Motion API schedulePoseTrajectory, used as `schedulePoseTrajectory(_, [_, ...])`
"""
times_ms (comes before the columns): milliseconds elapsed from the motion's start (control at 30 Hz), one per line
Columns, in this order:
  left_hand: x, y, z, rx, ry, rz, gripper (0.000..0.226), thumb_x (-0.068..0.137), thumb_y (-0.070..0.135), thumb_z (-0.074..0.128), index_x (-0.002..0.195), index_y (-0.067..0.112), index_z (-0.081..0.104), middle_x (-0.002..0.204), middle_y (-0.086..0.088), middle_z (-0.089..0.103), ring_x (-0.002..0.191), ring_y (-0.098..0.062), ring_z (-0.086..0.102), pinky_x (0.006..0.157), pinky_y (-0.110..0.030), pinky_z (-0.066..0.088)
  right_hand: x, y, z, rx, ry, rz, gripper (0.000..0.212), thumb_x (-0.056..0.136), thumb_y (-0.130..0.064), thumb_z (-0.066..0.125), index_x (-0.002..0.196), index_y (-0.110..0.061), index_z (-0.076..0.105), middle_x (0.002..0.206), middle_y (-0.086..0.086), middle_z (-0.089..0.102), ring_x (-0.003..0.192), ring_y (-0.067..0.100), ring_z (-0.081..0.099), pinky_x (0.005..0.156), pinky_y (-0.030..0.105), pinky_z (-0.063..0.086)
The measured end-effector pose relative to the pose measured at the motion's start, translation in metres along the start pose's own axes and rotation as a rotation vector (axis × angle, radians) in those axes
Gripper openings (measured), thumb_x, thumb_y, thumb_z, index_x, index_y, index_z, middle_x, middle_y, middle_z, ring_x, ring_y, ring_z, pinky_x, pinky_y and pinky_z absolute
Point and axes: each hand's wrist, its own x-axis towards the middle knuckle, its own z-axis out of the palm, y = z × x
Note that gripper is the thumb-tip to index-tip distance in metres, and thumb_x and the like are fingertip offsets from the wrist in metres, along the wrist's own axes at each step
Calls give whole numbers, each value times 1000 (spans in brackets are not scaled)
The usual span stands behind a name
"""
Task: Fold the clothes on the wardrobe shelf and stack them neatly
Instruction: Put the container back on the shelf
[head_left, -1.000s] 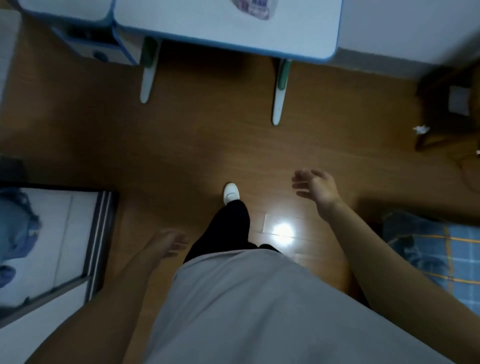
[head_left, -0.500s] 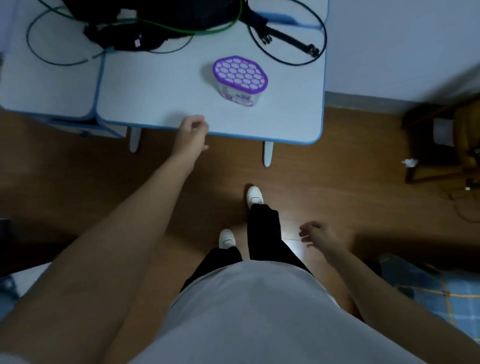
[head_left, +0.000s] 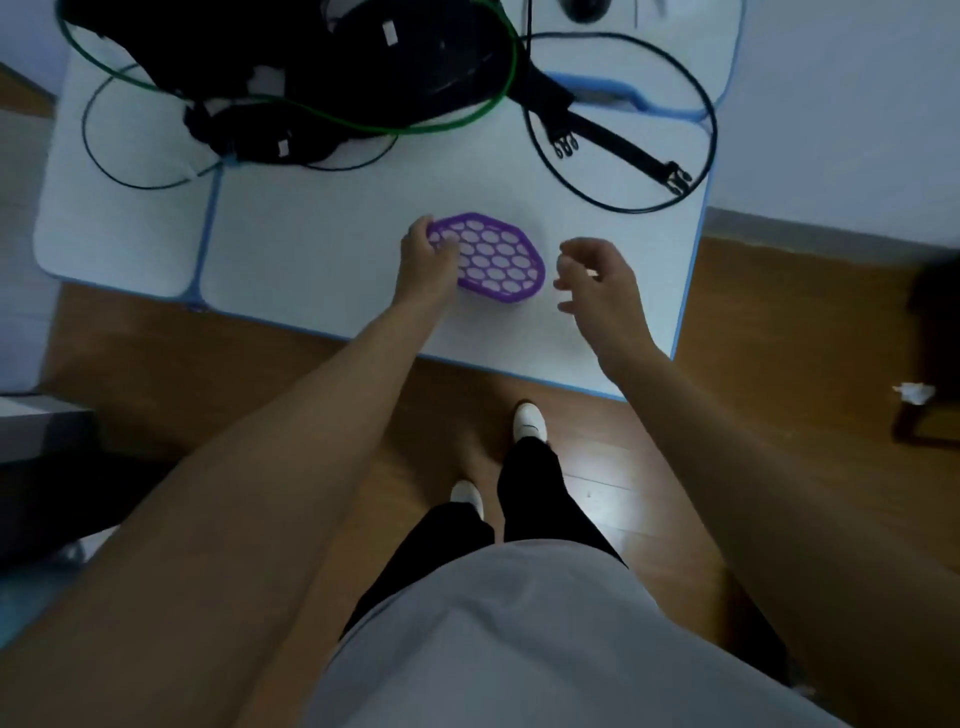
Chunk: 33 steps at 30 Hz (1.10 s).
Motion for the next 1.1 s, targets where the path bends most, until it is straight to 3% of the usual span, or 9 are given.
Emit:
schedulePoseTrajectory(133, [-13,-23,1,30,40,12,38,106,21,38,142,13,44,140,-7,52,120,-18,52,83,-13,37,49,5,9,-96,-107,74,34,103,-27,50,132,-11,55,127,5,61,111,18,60,87,28,51])
schedulePoseTrajectory(267, [-25,-40,-1,-30,25,-46,32,106,24,42,136,18,48,128,-1,59,109,-16,58,84,-30,51,62,29,20,-16,-238,183,30,104,-31,47,119,-13,64,112,3,69,103,18,65,80,23,52])
schedulePoseTrajectory(400, [-31,-50,-7,-182,-42,-135,21,104,24,46,123,31,51,104,21,57,92,1,59,66,-18,56,59,45,28,56,-212,221,30,103,-46,43,105,-28,66,104,-6,72,90,2,69,70,12,51])
schedulePoseTrajectory(533, [-35,-55,-4,-418,-151,-333,16,104,29,41,115,33,51,108,14,60,107,-7,56,87,-37,54,57,51,42,67,-171,211,39,104,-49,36,115,-23,62,107,-3,70,87,1,69,64,9,51])
schedulePoseTrajectory(633, [-41,-55,7,-565,-122,-404,16,105,36,40,117,30,48,104,14,59,101,-5,55,92,-35,44,53,54,55,147,-109,279,37,104,-49,37,115,-22,59,108,0,69,91,9,68,62,13,52])
schedulePoseTrajectory(767, [-53,-65,11,-613,-107,-380,21,107,39,36,122,30,47,107,14,60,103,-6,55,96,-29,39,43,57,64,231,-63,337,36,103,-49,40,115,-21,58,104,-2,69,91,10,68,62,14,52])
schedulePoseTrajectory(867, [-66,-74,7,-681,-96,-373,21,107,40,36,124,32,46,110,14,59,112,-11,53,98,-32,36,38,50,67,212,-139,287,39,102,-47,43,121,-17,59,111,1,69,96,14,67,70,20,53])
schedulePoseTrajectory(1000, [-87,-79,-12,-762,-67,-318,31,103,48,41,132,36,45,128,9,56,125,-14,49,98,-41,38,23,28,69,145,-233,205,19,100,-41,50,105,-25,60,103,-2,69,93,16,67,82,34,55])
schedulePoseTrajectory(1100, [-110,-86,-40,-790,-61,-254,38,93,57,50,128,42,50,129,14,58,127,-13,51,92,-43,44,3,8,79,120,-288,124,17,101,-37,52,105,-24,61,104,0,70,94,17,68,80,33,58])
